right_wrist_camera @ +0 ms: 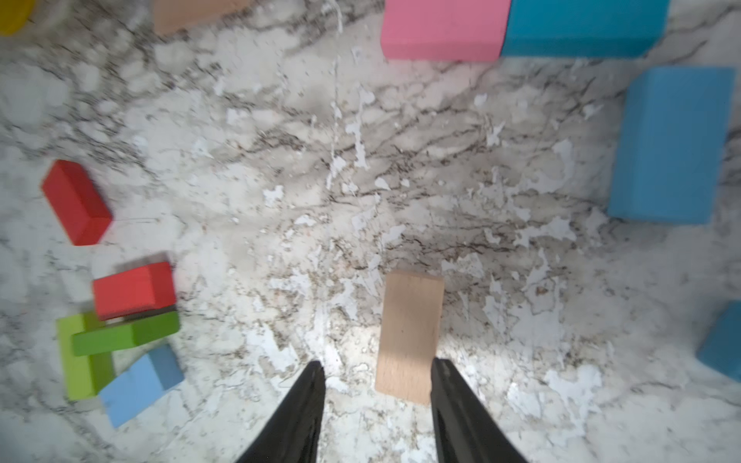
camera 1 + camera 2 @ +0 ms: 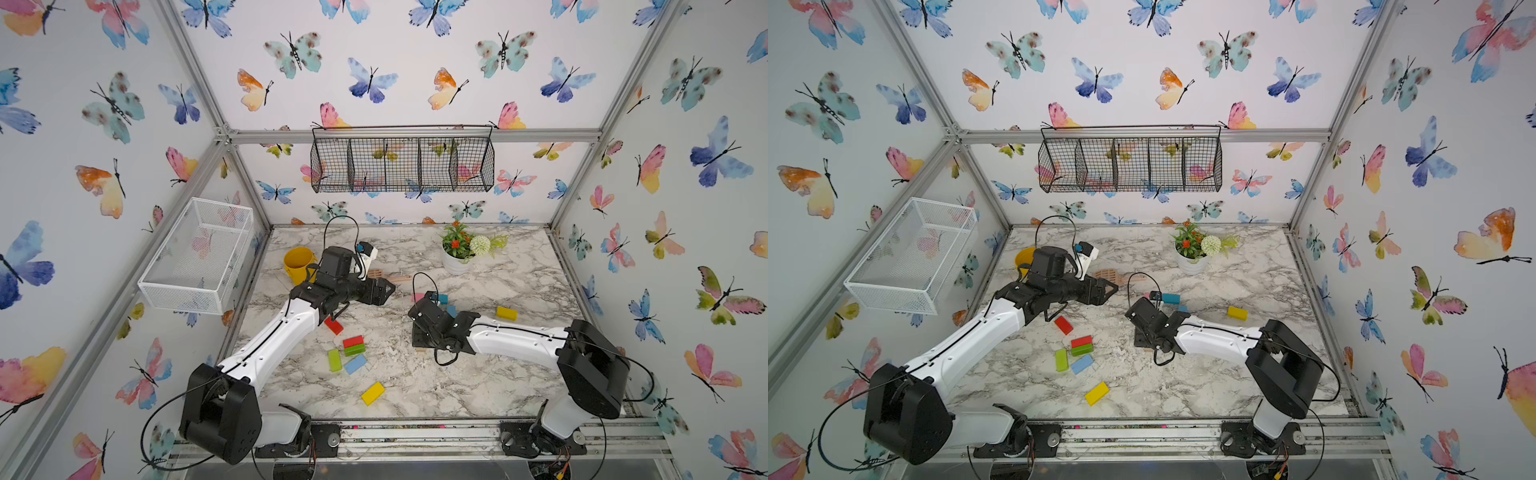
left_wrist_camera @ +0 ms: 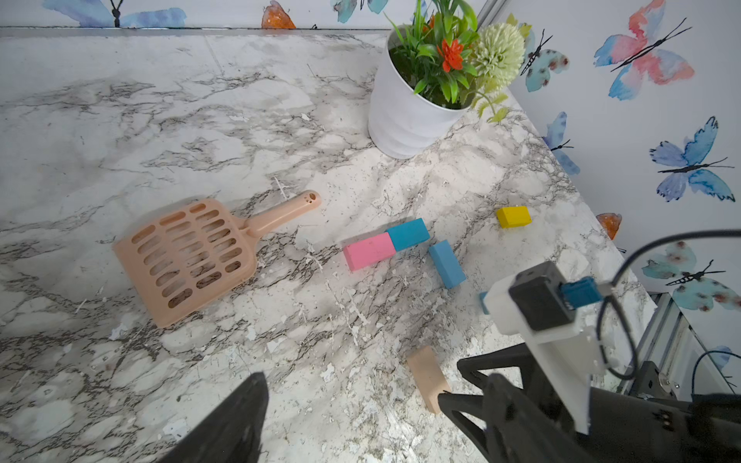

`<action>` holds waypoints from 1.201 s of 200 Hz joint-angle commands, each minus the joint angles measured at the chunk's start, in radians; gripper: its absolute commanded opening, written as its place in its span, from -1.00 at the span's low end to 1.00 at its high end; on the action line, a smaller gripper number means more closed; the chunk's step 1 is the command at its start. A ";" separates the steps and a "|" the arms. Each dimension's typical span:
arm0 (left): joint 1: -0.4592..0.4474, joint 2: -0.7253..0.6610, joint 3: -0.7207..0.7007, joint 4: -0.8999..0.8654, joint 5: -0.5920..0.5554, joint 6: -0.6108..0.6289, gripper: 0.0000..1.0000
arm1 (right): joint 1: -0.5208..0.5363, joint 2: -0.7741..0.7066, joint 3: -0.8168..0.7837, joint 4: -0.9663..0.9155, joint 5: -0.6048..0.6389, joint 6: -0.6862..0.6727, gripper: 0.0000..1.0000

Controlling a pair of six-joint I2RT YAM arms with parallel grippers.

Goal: Assemble the letter c with building blocks
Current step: Adjust the building block at the center of the board, then pick up the building block from the center of the board.

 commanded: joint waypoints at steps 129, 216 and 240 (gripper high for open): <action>-0.004 0.004 0.003 -0.016 0.020 0.016 0.69 | -0.429 0.017 0.157 -0.193 -0.173 -0.361 0.10; -0.007 0.031 -0.020 -0.014 0.019 0.014 0.64 | -0.431 0.183 0.259 -0.248 -0.029 -0.282 0.11; -0.009 0.041 -0.017 -0.014 0.026 0.016 0.63 | -0.430 0.210 0.256 -0.246 -0.039 -0.287 0.14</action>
